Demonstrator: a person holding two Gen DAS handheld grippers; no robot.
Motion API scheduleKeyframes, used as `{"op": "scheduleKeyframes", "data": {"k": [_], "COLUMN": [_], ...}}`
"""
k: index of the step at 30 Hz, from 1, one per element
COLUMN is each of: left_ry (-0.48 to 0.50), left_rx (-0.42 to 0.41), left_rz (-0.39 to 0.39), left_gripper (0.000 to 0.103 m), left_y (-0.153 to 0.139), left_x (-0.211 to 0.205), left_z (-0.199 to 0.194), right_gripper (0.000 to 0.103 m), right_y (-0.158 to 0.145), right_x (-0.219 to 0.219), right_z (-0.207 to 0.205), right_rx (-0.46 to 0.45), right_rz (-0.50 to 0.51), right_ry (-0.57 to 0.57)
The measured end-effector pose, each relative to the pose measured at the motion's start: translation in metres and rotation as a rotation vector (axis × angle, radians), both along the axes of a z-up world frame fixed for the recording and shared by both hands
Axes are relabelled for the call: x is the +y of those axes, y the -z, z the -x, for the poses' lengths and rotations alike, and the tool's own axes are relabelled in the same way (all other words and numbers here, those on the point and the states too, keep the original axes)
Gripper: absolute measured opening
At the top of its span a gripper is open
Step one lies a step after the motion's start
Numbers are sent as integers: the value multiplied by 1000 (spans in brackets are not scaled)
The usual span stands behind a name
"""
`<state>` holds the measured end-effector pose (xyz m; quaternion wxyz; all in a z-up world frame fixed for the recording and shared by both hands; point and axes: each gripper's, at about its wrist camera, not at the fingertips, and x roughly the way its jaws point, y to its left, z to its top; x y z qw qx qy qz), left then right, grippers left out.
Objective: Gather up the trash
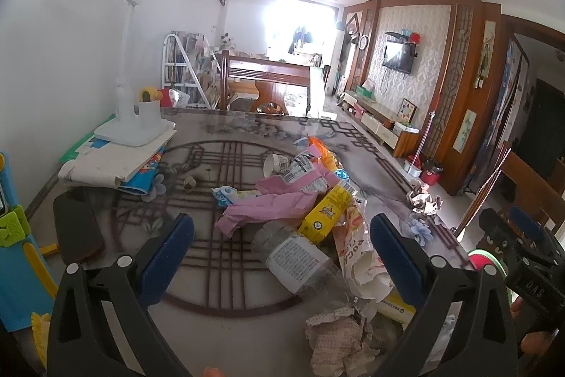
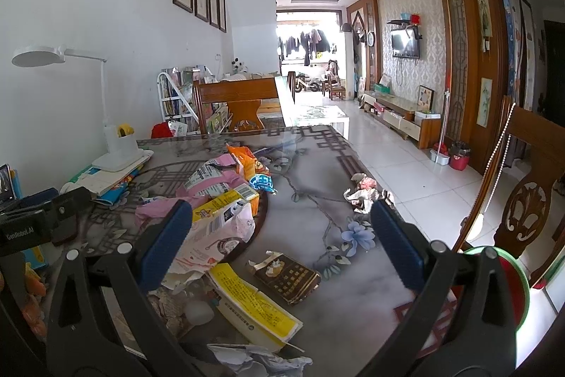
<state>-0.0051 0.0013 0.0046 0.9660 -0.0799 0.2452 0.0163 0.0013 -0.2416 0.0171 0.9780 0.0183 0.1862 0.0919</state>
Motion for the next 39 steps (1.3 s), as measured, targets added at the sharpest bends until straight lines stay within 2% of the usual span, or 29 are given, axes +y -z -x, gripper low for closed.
{"op": "scheduleKeyframes", "data": {"k": [39], "left_ry": [-11], "left_rx": [20], "left_rz": [0], "left_gripper": [95], "left_y": [7], "left_x": [7], "left_z": [-7], "right_gripper": [100], "right_y": [4], "right_x": [-6], "right_z": [-6], "right_rx": [30], "right_rz": [-50], "right_ry": [13]}}
